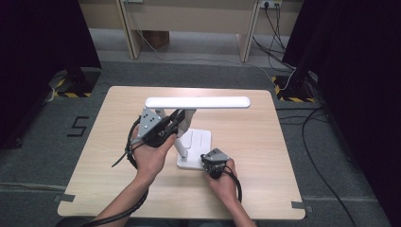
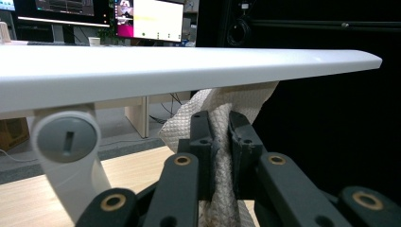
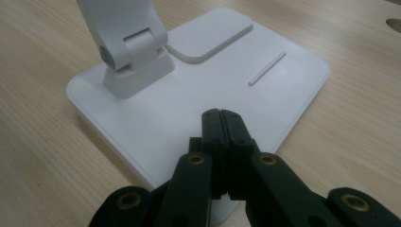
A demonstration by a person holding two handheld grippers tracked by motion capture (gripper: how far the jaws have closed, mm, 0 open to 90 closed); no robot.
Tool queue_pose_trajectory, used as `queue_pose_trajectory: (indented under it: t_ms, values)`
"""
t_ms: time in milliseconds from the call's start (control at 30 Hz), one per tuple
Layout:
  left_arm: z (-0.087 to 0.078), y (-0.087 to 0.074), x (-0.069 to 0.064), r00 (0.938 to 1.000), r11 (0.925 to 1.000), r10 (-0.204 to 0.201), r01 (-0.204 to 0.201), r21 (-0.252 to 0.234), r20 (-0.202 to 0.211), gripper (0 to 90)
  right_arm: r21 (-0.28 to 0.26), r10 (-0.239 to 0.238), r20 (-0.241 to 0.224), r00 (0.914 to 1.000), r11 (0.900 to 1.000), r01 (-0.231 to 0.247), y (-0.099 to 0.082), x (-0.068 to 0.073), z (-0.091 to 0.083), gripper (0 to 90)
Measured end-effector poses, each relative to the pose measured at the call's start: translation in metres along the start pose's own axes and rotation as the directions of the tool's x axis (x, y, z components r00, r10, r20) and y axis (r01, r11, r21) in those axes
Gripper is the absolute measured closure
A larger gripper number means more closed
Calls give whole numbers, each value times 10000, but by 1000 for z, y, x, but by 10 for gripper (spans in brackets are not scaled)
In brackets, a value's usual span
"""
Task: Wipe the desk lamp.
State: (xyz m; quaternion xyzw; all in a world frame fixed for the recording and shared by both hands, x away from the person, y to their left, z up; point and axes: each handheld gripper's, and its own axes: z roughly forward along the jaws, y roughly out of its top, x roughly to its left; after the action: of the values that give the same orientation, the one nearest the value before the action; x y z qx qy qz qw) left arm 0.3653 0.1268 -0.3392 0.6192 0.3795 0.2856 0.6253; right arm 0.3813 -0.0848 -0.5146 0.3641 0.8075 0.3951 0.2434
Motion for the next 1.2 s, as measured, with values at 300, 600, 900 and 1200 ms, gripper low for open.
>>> queue_pose_trajectory:
  t_ms: [300, 600, 900, 1200]
  values:
    - [-2, -1, 3, 9999, 10000, -78, 78, -28, -77, 818, 4, 16, 0, 10000, 10000, -16, 0, 0, 0, 898]
    - [-3, -1, 4, 9999, 9999, -108, 107, -45, -134, 818, 4, 31, -11, 10000, 10000, -31, 0, 0, 0, 896]
    - [-5, -2, 7, 9996, 9998, -173, 172, -44, -206, 818, 6, 19, 0, 10000, 10000, -19, 0, 0, 0, 896]
    - [-7, -2, 8, 9995, 9997, -222, 220, -83, -234, 817, 6, 26, -5, 10000, 10000, -26, 0, 0, 0, 896]
